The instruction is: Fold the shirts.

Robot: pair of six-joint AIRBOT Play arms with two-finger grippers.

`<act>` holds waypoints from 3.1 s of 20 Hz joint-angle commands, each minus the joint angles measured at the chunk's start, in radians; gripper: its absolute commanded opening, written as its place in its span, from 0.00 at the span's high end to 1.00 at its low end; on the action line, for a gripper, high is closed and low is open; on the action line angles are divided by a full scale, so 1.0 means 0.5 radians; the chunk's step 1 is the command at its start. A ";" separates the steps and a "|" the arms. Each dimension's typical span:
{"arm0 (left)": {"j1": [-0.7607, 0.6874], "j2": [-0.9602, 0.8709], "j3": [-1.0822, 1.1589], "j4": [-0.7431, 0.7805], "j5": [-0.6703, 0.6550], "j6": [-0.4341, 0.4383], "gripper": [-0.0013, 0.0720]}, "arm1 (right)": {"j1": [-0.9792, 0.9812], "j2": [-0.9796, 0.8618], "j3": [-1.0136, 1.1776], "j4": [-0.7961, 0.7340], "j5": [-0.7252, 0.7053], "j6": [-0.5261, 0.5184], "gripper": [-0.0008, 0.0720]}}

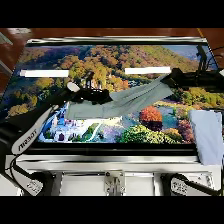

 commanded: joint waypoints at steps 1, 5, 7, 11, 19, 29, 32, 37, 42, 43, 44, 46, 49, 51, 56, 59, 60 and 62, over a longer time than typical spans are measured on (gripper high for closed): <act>-0.307 -0.192 0.043 -0.570 0.239 0.113 0.93 | -0.001 0.245 0.002 -0.017 0.163 0.151 0.90; -0.513 -0.443 0.247 -1.022 0.259 0.204 0.93 | -0.001 0.367 0.002 -0.043 0.262 0.238 0.90; -0.515 -0.548 0.377 -1.130 0.126 0.275 0.93 | -0.001 0.412 0.002 -0.053 0.323 0.249 0.90; -0.336 -0.545 0.478 -1.093 -0.105 0.440 0.93 | -0.001 0.430 0.002 -0.097 0.315 0.310 0.90; 0.637 0.168 0.478 -0.240 -0.472 0.259 0.93 | 0.645 0.173 0.002 -0.205 -0.516 0.311 0.90; 1.539 1.164 0.477 0.137 -1.083 0.185 0.93 | 1.728 -0.983 0.101 0.668 -1.600 0.289 0.90; 1.550 1.254 0.477 0.175 -1.150 0.185 0.93 | 1.771 -1.092 0.192 0.819 -1.614 0.290 0.35; 1.548 1.241 0.472 0.175 -1.168 0.185 0.93 | 1.518 -0.935 0.195 0.578 -1.075 0.288 0.18; 1.548 1.241 0.467 0.182 -1.167 0.185 0.93 | 0.929 -0.613 0.195 -0.447 -0.183 0.443 0.18; 1.548 1.241 0.467 0.182 -1.168 0.185 0.93 | 0.796 -0.580 0.195 -0.720 0.019 0.510 0.17; 1.548 1.241 0.467 0.182 -1.168 0.185 0.93 | 0.678 -0.578 0.191 -0.923 0.198 0.533 0.07; 1.548 1.241 0.466 0.182 -1.167 0.185 0.93 | 0.455 -0.598 0.097 -0.997 0.384 0.555 0.07; 1.548 1.240 0.467 0.183 -1.151 0.193 0.93 | 0.318 -0.629 -0.165 -0.701 0.122 0.499 0.07; 1.547 1.240 0.466 0.182 -1.158 0.192 0.93 | 0.344 -0.716 -0.246 -0.513 -0.047 0.462 0.07; 1.478 1.228 0.466 0.199 -1.152 0.194 0.93 | 0.506 -0.979 -0.246 0.172 -0.339 0.175 0.07; 1.405 1.205 0.466 0.212 -1.150 0.195 0.93 | 0.557 -1.012 -0.246 0.275 -0.413 0.151 0.18; 1.382 1.195 0.467 0.212 -1.150 0.220 0.93 | 0.573 -1.017 -0.246 0.273 -0.394 0.151 0.30; 1.344 1.170 0.466 0.212 -1.146 0.232 0.93 | 0.595 -1.019 -0.246 0.274 -0.372 0.144 0.68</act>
